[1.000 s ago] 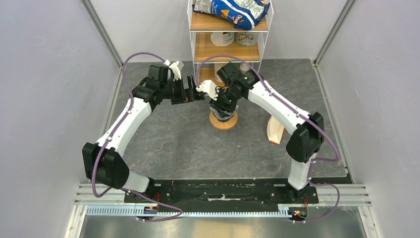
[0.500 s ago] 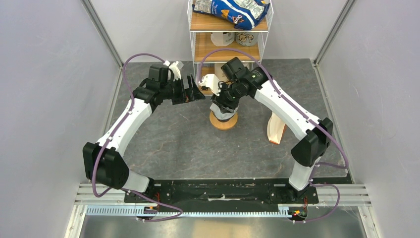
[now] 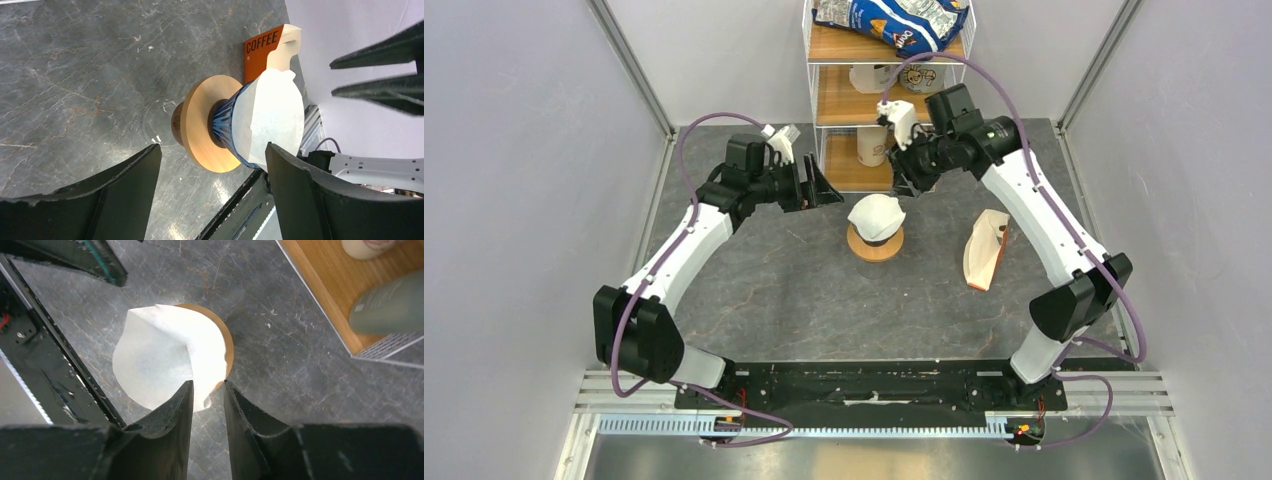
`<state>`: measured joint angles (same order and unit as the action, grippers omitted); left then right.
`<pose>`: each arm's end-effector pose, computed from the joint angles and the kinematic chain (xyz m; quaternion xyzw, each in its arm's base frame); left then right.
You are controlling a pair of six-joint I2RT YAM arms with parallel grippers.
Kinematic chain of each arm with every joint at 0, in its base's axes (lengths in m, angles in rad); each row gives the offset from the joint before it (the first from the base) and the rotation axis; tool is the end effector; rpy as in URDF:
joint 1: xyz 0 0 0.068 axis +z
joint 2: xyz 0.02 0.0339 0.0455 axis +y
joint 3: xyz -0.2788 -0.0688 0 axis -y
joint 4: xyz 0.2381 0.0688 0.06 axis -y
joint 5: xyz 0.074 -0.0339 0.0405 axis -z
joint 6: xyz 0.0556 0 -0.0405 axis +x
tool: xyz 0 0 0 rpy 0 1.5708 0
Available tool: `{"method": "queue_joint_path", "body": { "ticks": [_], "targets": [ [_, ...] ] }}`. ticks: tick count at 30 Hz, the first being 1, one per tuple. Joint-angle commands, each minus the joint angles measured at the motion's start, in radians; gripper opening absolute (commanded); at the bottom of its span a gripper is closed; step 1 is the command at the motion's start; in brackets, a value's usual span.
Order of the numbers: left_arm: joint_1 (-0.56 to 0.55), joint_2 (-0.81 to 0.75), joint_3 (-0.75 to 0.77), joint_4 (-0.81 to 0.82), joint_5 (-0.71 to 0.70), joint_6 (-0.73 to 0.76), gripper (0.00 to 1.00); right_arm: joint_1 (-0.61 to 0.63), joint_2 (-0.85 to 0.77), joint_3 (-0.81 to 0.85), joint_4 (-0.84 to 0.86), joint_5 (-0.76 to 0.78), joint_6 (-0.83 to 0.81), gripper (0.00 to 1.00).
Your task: Place the coffee filter in the dripper
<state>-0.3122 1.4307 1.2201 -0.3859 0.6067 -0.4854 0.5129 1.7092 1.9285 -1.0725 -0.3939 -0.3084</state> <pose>0.3000 -0.1301 0.3312 0.0664 0.8523 -0.4167 0.3092 0.3034 0.1954 0.4056 -0.4296 0.8144 0.2174 0.3239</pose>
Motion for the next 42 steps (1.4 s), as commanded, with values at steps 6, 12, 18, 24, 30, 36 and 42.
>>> {"method": "queue_joint_path", "body": {
  "ticks": [6, 12, 18, 24, 30, 36, 42],
  "targets": [
    [-0.027, 0.035, -0.004, 0.041, 0.074, 0.002, 0.83, -0.111, -0.035, -0.083, 0.024, -0.181, 0.143, 0.32],
    [-0.026, 0.047, -0.017, 0.041, 0.117, 0.007, 0.83, -0.158, -0.05, -0.146, 0.053, -0.289, 0.181, 0.34],
    [-0.027, 0.061, -0.022, 0.033, 0.123, 0.013, 0.84, -0.162, -0.019, -0.173, 0.061, -0.326, 0.193, 0.34],
    [-0.025, 0.082, -0.024, 0.046, 0.128, 0.005, 0.83, -0.162, 0.009, -0.172, 0.066, -0.335, 0.2, 0.3],
    [-0.028, 0.102, -0.028, 0.062, 0.123, -0.001, 0.83, -0.162, 0.02, -0.18, 0.067, -0.331, 0.195, 0.27],
    [-0.033, 0.12, -0.028, 0.084, 0.128, -0.014, 0.82, -0.163, 0.031, -0.194, 0.07, -0.326, 0.187, 0.24],
    [-0.035, 0.129, -0.033, 0.087, 0.128, -0.011, 0.82, -0.163, 0.041, -0.206, 0.082, -0.336, 0.192, 0.23]
  ]
}}
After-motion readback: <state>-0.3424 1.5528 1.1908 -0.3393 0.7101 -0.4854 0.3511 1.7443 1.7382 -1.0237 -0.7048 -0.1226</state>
